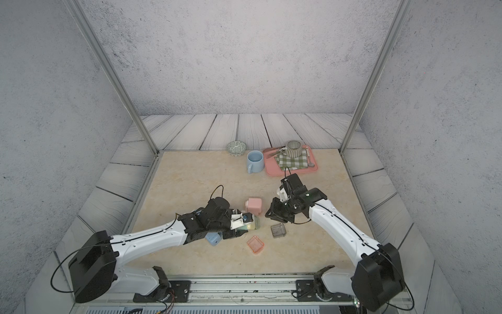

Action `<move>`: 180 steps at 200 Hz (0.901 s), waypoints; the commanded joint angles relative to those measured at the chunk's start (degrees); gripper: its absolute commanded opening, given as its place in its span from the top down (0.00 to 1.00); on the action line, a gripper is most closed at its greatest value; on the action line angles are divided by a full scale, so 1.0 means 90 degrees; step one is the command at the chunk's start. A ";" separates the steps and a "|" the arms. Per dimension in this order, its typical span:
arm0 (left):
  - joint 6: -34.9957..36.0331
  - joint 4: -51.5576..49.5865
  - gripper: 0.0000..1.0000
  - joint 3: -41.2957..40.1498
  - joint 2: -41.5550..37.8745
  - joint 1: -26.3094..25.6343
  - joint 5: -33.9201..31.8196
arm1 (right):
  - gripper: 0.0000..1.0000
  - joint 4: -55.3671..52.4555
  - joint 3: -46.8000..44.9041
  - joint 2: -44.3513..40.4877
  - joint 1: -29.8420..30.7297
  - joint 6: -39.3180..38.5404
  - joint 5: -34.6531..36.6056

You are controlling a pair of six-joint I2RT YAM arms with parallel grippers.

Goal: Put the tray back into the pencil sharpener
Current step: Close the container of the pencil sharpener.

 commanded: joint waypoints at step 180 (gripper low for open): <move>-0.0972 0.0798 0.91 0.0264 -0.0143 0.0034 0.0055 | 0.89 0.1260 -0.0006 0.1069 0.0438 0.0358 -0.1182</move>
